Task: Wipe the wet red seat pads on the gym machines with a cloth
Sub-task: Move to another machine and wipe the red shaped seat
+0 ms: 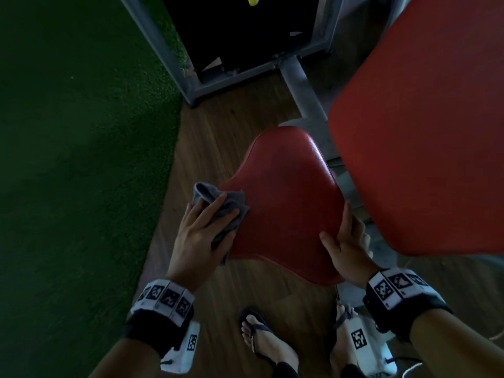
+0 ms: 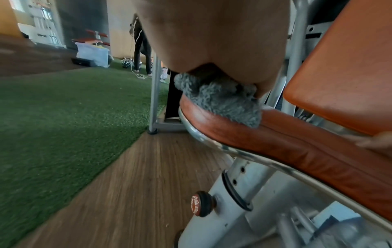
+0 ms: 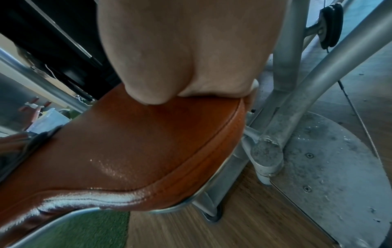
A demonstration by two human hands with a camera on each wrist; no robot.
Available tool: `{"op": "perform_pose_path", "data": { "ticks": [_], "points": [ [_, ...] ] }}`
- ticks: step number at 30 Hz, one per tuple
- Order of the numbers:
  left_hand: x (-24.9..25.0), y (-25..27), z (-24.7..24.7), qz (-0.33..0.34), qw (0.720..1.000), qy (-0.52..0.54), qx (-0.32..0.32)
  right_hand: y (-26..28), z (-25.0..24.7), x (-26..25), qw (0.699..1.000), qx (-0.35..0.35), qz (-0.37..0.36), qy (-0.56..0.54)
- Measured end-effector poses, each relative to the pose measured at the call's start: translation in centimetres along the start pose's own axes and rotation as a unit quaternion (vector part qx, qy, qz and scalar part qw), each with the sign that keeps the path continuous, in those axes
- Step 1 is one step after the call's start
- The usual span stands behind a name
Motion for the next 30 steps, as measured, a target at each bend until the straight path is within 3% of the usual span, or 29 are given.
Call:
{"op": "perform_pose_path", "data": {
  "ticks": [5, 10, 12, 17, 21, 26, 30],
  "points": [
    [0.8, 0.3, 0.7, 0.012, 0.998, -0.054, -0.003, 0.0, 0.0, -0.2, 1.000, 0.007, 0.002, 0.001],
    [3.6, 1.9, 2.1, 0.158, 0.983, -0.068, -0.063, 0.2, 0.0, 0.0, 1.000, -0.001, 0.003, -0.006],
    [4.1, 1.6, 2.6, 0.180, 0.979, -0.072, -0.070, 0.2, -0.1, 0.0, 1.000, -0.002, 0.001, -0.008],
    [4.5, -2.3, 3.5, 0.128, 0.986, -0.084, -0.062, 0.5, 0.0, -0.3, 1.000, 0.004, -0.008, -0.005],
    [5.6, -8.7, 4.9, 0.079, 0.987, -0.078, -0.112, 0.5, 0.2, 0.0, 1.000, -0.007, -0.005, -0.009],
    [8.0, -16.7, 6.7, 0.058, 0.978, -0.107, -0.167, 0.3, 0.1, 0.2, 1.000, -0.006, -0.009, -0.015],
    [10.3, -18.1, 7.7, 0.070, 0.979, -0.118, -0.153, 0.3, 0.1, 0.4, 1.000, -0.004, -0.009, -0.022]
  ]
}}
Point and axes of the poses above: each hand's wrist, its own y-axis away from the middle knuckle, its own z-axis out of the palm, x = y × z, the point moved 7 cm from there along -y, towards the middle knuckle, and after that the axes turned 7 degrees about -z, right-handed, at the moved point
